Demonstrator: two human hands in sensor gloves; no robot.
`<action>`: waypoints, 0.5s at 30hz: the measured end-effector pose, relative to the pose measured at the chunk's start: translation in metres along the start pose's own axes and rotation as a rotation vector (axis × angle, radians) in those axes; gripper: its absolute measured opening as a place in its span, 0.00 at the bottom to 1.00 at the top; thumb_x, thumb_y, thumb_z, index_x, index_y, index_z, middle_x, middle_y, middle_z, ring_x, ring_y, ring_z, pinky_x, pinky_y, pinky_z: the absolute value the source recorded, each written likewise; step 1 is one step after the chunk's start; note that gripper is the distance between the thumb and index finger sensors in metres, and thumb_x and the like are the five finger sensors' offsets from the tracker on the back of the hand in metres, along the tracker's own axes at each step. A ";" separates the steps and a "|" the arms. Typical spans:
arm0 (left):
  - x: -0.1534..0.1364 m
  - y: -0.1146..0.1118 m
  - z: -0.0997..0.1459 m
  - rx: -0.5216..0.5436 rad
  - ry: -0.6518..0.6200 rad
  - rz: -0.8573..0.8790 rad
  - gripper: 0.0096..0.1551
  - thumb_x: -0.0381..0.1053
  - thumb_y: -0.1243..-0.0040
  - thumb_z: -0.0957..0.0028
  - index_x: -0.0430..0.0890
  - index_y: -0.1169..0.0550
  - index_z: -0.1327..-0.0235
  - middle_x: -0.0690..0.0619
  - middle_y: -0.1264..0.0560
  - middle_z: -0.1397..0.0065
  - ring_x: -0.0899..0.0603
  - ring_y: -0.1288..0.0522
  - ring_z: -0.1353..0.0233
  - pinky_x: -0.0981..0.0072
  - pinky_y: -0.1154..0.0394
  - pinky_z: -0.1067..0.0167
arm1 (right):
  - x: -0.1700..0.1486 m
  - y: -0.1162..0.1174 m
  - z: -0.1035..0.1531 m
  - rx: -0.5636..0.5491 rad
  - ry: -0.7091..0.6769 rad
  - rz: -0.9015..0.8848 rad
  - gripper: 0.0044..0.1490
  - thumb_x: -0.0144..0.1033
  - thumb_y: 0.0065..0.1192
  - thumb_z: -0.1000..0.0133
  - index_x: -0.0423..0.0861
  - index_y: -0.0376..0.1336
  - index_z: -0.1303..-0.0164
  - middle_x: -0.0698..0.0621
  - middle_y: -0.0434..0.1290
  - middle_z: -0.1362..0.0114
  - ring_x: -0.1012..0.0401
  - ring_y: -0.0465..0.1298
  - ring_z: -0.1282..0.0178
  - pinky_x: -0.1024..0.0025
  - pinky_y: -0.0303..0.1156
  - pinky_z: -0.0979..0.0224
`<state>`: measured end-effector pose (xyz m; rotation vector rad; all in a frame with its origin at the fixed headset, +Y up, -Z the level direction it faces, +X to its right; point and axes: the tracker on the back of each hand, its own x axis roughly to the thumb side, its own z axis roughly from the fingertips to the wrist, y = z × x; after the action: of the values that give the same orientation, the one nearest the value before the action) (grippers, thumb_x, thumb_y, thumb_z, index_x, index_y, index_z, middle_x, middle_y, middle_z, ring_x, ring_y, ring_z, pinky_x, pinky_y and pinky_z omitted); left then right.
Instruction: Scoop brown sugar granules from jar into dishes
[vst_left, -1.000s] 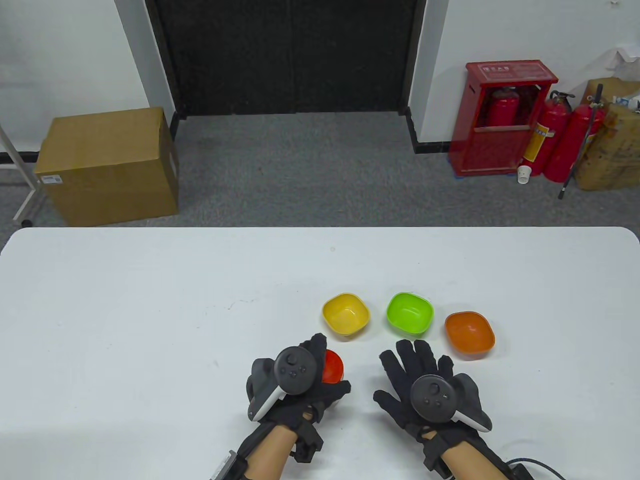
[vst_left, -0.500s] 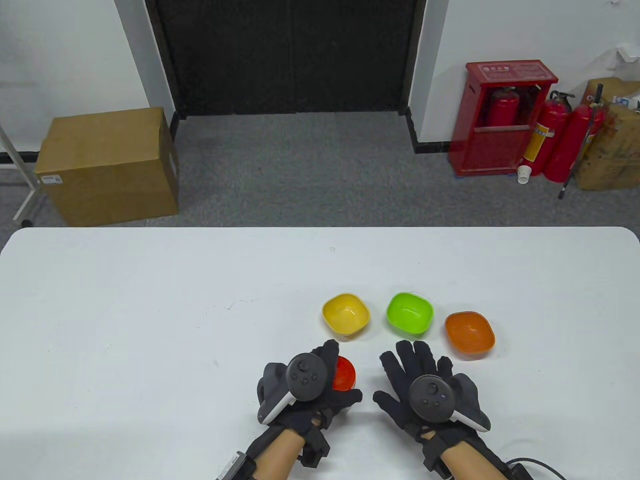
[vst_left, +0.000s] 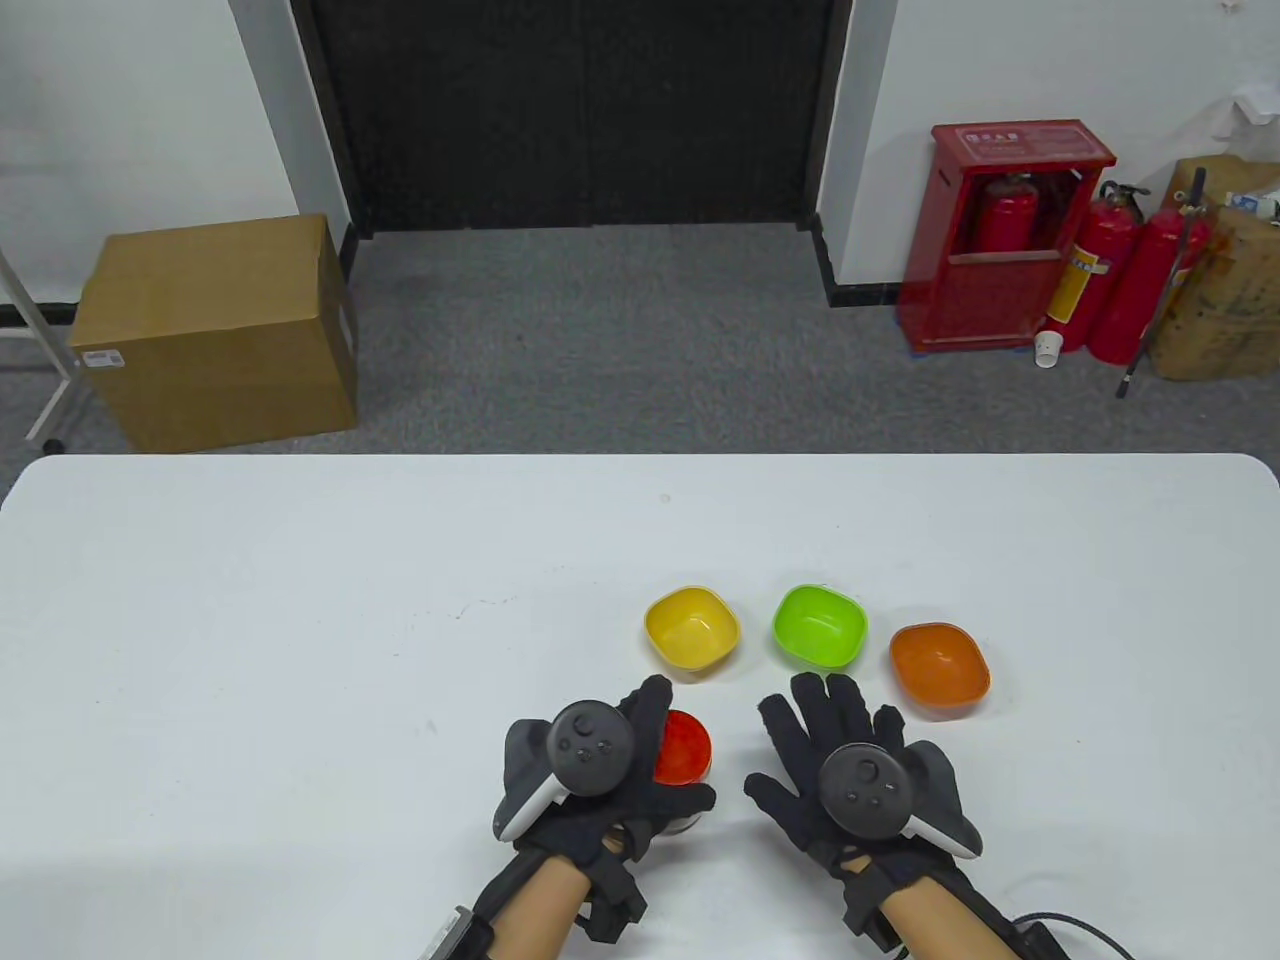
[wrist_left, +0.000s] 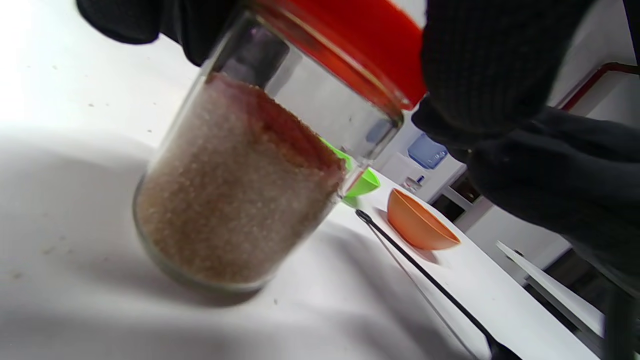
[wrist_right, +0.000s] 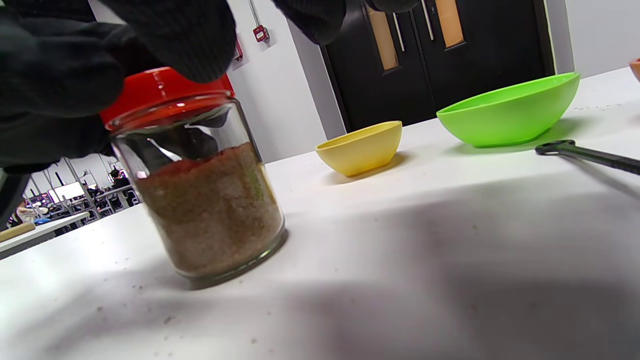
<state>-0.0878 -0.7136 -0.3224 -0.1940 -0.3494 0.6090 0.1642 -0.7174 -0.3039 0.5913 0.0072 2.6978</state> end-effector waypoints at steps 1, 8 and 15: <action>-0.003 0.002 0.002 -0.016 -0.007 0.010 0.68 0.69 0.26 0.56 0.47 0.53 0.16 0.44 0.44 0.12 0.32 0.32 0.18 0.30 0.34 0.29 | 0.001 -0.002 -0.001 0.000 -0.001 -0.010 0.49 0.56 0.60 0.38 0.42 0.50 0.14 0.30 0.44 0.10 0.30 0.40 0.17 0.15 0.37 0.34; -0.026 0.010 0.005 -0.082 -0.019 0.075 0.70 0.68 0.24 0.57 0.46 0.54 0.16 0.45 0.47 0.11 0.32 0.37 0.14 0.27 0.38 0.26 | 0.020 -0.023 -0.006 -0.053 -0.051 -0.064 0.50 0.56 0.62 0.38 0.41 0.51 0.14 0.29 0.45 0.10 0.29 0.43 0.18 0.15 0.40 0.33; -0.048 0.002 0.002 -0.173 0.033 0.147 0.71 0.66 0.23 0.56 0.46 0.55 0.16 0.45 0.49 0.11 0.31 0.41 0.12 0.25 0.41 0.25 | 0.049 -0.025 -0.019 -0.044 -0.107 -0.086 0.50 0.55 0.65 0.39 0.39 0.52 0.15 0.28 0.47 0.11 0.28 0.49 0.20 0.17 0.48 0.33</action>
<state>-0.1260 -0.7403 -0.3334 -0.3981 -0.3579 0.7204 0.1243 -0.6748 -0.3035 0.7043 -0.0534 2.5738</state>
